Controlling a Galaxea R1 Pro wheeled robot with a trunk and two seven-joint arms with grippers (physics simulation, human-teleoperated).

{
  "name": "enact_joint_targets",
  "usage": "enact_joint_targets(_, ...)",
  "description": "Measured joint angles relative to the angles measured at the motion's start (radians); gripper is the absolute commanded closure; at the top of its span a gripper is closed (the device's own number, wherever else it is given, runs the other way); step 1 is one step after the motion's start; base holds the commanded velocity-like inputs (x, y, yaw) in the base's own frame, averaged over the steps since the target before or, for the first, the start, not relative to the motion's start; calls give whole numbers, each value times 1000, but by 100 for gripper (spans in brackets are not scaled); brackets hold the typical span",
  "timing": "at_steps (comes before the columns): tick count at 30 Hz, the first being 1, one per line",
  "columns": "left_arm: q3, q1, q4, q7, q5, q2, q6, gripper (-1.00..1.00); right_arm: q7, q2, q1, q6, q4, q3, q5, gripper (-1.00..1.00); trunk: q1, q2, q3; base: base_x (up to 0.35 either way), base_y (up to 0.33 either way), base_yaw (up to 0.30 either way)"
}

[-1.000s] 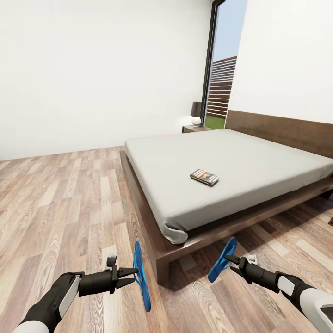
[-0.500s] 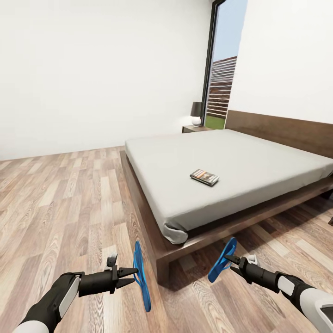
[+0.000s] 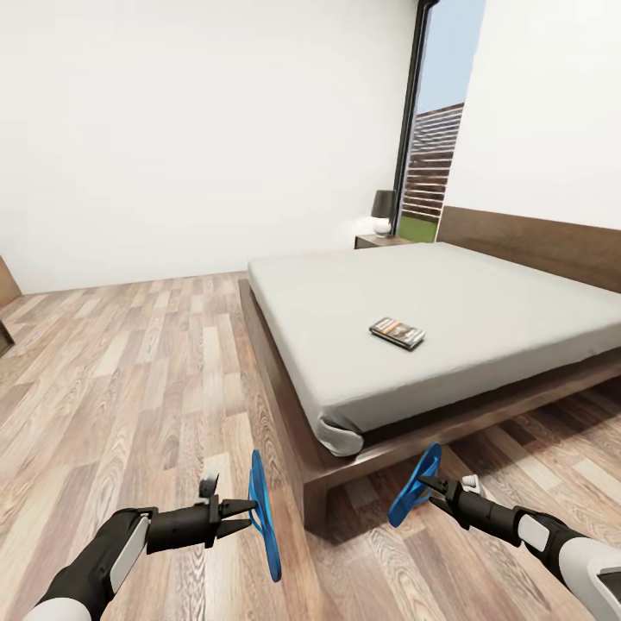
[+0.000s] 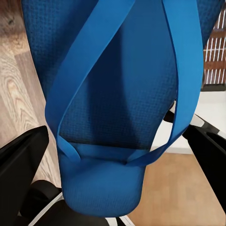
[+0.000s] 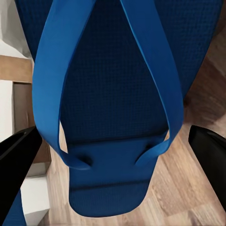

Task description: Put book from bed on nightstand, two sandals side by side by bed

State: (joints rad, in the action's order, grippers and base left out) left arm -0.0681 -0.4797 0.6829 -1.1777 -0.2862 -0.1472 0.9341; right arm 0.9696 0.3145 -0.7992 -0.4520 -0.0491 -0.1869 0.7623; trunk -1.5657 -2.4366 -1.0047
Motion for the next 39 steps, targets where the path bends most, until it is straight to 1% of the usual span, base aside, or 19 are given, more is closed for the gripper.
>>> enact_joint_targets(18,-1,0,0,0,0,-1,0,100,-2,0,0,2,0,1,-3,100,0,0,0,0,0,2)
enact_joint_targets(22,0,0,0,0,1,-2,0,100,-13,0,0,2,0,2,-3,100,0,0,0,0,0,0)
enact_joint_targets(24,0,0,0,0,1,-3,0,100,-30,0,0,1,0,1,-3,100,0,0,0,0,0,0)
enact_joint_targets(26,0,0,0,0,1,-4,0,100,-63,0,0,1,0,0,-4,100,0,0,0,0,0,0)
enact_joint_targets(35,-1,0,0,-1,2,-7,0,100,-167,0,0,0,0,-2,-2,100,0,0,0,0,0,0)
enact_joint_targets(39,-1,0,0,-2,2,-7,0,100,-223,0,0,-1,0,-3,0,100,0,0,0,0,0,0)
